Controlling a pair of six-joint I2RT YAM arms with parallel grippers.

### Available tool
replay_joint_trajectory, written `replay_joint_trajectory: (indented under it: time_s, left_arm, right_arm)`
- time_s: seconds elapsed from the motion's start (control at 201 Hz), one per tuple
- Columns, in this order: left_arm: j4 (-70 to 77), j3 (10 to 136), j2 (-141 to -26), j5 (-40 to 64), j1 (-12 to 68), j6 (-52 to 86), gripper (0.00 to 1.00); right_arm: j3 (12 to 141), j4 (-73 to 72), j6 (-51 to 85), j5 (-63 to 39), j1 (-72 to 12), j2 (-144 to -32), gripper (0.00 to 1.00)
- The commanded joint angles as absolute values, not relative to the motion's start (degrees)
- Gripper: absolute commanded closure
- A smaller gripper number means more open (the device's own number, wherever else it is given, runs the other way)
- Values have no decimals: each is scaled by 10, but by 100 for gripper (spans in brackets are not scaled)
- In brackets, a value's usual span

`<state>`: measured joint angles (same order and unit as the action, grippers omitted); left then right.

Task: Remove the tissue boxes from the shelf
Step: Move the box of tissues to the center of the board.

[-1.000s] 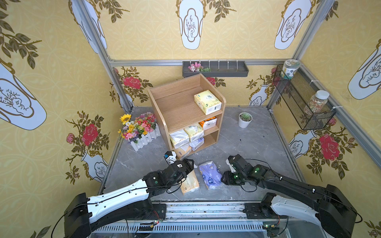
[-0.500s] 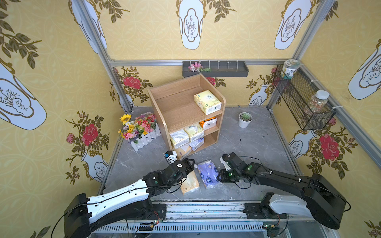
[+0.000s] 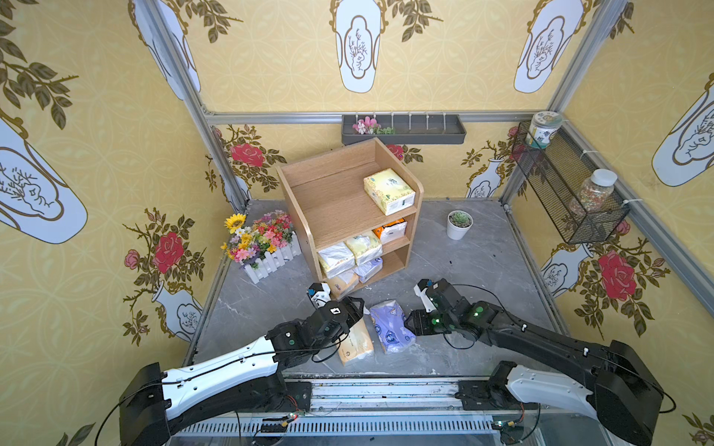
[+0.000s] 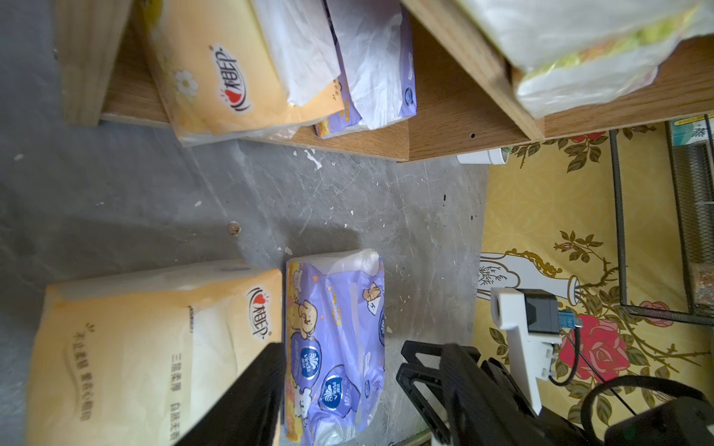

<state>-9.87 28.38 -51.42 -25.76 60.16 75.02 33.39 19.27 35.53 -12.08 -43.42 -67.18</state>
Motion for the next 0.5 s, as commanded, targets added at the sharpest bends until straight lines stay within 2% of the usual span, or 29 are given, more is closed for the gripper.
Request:
replay_joint_trajectory:
  time_s: [0.0, 0.13, 0.344, 0.494]
  left_arm:
    - [-79, 285, -521, -258, 601, 747, 31]
    - [-79, 286, -520, -253, 600, 748, 31]
    - [-90, 280, -503, -263, 600, 751, 31]
    - [-93, 275, -497, -267, 600, 757, 31]
  right_arm:
    - [342, 161, 340, -115, -433, -711, 44]
    - [351, 124, 330, -129, -429, -761, 45]
    - [366, 85, 325, -176, -440, -810, 57]
    - [373, 70, 334, -183, -456, -827, 60]
